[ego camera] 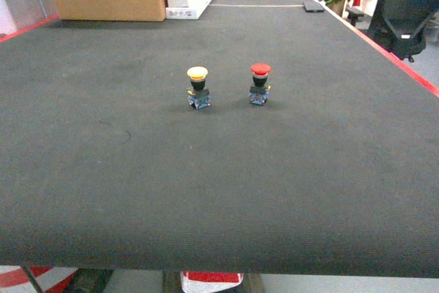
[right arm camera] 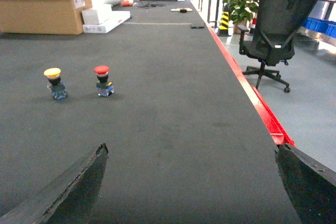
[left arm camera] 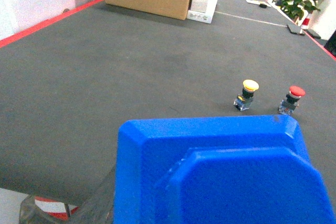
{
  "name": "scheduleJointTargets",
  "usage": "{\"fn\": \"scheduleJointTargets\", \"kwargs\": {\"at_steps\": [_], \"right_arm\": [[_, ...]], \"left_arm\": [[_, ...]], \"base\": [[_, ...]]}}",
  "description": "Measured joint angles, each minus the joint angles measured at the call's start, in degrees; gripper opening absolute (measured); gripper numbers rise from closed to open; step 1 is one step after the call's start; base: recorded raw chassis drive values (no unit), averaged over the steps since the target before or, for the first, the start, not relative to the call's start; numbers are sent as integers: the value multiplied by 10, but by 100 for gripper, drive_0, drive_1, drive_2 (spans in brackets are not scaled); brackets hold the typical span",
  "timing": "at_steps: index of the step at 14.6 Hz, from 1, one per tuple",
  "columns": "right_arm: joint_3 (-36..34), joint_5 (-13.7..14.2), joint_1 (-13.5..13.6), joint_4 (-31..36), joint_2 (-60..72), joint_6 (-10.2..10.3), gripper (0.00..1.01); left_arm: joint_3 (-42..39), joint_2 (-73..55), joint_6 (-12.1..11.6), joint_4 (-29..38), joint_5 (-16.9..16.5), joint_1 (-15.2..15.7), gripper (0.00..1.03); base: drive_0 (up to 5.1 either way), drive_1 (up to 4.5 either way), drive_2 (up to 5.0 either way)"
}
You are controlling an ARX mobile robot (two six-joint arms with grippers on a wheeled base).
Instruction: Pick blue part to blue bin on bottom shelf
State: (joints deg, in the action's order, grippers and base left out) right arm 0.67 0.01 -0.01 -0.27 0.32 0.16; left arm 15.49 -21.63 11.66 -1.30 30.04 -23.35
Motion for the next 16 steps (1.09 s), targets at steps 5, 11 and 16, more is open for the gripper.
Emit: {"fn": "scheduleJointTargets", "kwargs": {"at_steps": [5,11,16], "right_arm": [[0,0,0,0,0,0,98],[0,0,0,0,0,0,98],[0,0,0,0,0,0,98]], "left_arm": [[0,-3,0,-3,0,1,44],[0,-4,0,-3,0,1,44],[0,-4,0,-3,0,1,43]], "base": [[-163,-163,-163],[-155,-155,-155],[-159,-159,-159]]}}
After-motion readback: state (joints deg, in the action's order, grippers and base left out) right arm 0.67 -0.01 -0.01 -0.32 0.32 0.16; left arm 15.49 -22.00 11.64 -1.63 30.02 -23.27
